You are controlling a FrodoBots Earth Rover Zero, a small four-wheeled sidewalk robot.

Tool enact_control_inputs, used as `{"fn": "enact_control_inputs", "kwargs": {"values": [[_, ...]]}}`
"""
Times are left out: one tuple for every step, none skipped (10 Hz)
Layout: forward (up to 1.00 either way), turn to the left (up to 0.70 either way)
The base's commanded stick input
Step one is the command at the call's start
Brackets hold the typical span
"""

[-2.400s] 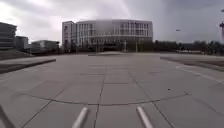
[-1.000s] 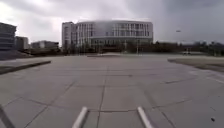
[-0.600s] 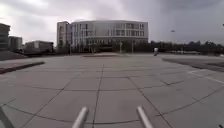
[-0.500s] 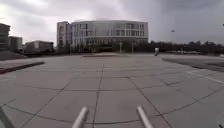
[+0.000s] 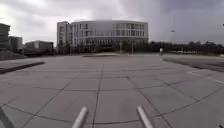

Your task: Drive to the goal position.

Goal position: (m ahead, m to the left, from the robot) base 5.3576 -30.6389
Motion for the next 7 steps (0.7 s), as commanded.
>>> {"fn": "enact_control_inputs", "kwargs": {"values": [[0.70, 0.00], [0.70, 0.00], [0.70, 0.00], [0.70, 0.00], [0.70, 0.00], [0.70, 0.00], [0.70, 0.00]]}}
